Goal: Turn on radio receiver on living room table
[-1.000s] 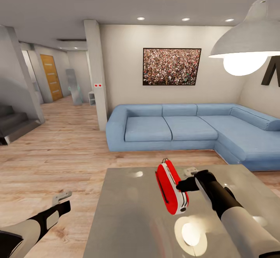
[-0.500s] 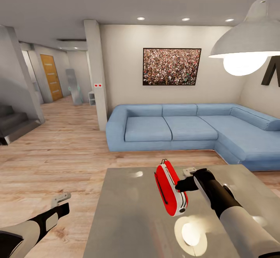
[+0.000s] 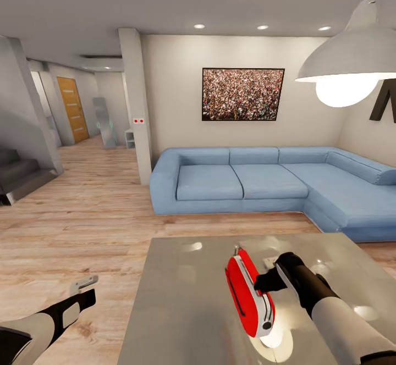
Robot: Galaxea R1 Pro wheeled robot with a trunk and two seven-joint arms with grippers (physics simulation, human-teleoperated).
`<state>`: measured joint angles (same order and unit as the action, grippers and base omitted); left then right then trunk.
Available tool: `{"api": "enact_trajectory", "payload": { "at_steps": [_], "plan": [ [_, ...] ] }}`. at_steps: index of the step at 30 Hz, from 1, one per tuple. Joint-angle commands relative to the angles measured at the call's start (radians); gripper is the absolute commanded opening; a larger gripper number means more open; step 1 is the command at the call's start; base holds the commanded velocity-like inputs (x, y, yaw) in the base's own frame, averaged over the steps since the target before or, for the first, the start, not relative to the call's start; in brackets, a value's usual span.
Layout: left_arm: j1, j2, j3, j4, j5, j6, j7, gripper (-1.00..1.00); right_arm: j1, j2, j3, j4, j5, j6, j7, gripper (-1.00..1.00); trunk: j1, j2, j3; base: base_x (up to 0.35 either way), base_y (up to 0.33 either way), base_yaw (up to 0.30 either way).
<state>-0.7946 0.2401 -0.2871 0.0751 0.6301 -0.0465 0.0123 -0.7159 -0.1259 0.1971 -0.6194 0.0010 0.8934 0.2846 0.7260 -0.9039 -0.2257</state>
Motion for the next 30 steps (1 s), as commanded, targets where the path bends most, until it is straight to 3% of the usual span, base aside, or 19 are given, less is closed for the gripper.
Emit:
{"api": "enact_trajectory", "payload": {
  "at_steps": [1, 8, 30],
  "plan": [
    [0.0, -0.001, 0.0, 0.0, 0.001, -0.001, 0.0, -1.0, 0.0, 0.0, -0.001, 0.003, -0.007, 0.0, 0.001, -1.0, 0.0, 0.0, 0.0, 0.0, 0.0, 0.0],
    [0.0, -0.007, -0.001, 0.0, 0.001, -0.002, 0.0, -1.0, 0.0, 0.002, -0.001, 0.021, -0.007, -0.005, 0.001, -1.0, 0.0, 0.0, 0.0, 0.0, 0.0, 0.0],
    [0.0, -0.007, 0.0, 0.0, 0.0, -0.007, 0.001, -1.0, 0.0, 0.018, -0.001, 0.035, -0.007, -0.007, 0.013, -1.0, 0.084, -0.154, -0.069, 0.0, 0.0, 0.0]
  ]
}}
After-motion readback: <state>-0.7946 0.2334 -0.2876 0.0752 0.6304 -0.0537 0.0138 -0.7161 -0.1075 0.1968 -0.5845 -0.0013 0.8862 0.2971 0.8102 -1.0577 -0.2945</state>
